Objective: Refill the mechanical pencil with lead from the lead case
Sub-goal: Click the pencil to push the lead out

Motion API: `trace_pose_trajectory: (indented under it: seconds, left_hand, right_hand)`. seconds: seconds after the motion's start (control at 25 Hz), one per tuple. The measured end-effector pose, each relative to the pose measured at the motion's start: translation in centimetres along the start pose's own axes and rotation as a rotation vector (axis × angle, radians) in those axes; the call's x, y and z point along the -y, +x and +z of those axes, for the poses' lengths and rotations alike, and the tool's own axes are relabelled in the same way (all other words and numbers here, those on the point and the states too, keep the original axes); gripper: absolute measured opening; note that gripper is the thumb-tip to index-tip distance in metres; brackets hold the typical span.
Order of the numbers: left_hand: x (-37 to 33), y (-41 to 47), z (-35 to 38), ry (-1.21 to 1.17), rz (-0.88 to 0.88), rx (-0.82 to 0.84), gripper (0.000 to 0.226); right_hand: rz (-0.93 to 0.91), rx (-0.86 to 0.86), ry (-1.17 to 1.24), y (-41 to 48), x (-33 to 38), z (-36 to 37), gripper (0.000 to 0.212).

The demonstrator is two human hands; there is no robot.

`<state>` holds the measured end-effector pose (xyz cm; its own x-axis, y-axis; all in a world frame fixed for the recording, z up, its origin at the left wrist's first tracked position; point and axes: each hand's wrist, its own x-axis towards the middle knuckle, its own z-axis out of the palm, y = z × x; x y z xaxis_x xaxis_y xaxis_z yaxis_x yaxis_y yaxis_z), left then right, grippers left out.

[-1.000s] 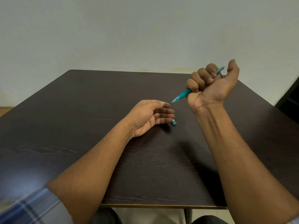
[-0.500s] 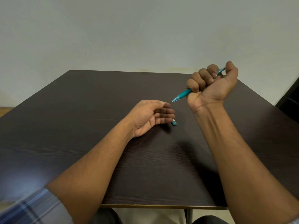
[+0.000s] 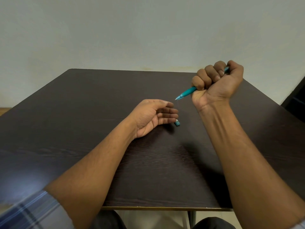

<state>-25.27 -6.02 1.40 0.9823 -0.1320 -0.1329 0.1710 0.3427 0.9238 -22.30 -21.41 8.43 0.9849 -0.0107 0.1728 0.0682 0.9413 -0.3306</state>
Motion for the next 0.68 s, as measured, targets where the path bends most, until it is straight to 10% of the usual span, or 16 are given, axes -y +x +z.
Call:
trace_pose_trajectory:
  seconds: [0.68]
  left_hand:
    - [0.2,0.4,-0.5,0.006,-0.013,0.012,0.025]
  right_hand:
    - [0.047,0.041,0.175,-0.6,-0.6,0.2,0.052]
